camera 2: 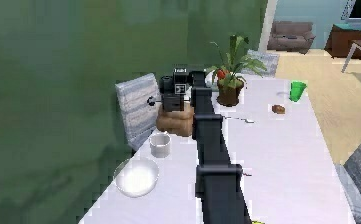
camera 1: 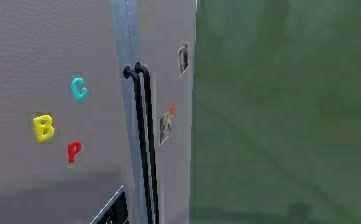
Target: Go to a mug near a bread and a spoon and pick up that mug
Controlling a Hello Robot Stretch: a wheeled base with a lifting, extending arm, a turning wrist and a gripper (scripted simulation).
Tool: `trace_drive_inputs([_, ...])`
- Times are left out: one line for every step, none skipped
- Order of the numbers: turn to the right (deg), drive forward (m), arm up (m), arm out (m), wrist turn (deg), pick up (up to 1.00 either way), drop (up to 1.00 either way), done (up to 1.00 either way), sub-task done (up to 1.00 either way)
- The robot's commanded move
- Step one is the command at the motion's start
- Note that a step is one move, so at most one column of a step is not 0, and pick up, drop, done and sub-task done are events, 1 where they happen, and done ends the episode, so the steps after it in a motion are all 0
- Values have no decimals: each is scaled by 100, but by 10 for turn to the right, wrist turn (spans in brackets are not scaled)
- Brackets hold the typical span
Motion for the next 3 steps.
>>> trace_drive_inputs([0, 0, -30, 0, 0, 0, 0, 0, 0])
trace_drive_inputs([0, 0, 0, 0, 0, 100, 0, 0, 0])
trace_drive_inputs([0, 0, 10, 0, 0, 0, 0, 0, 0])
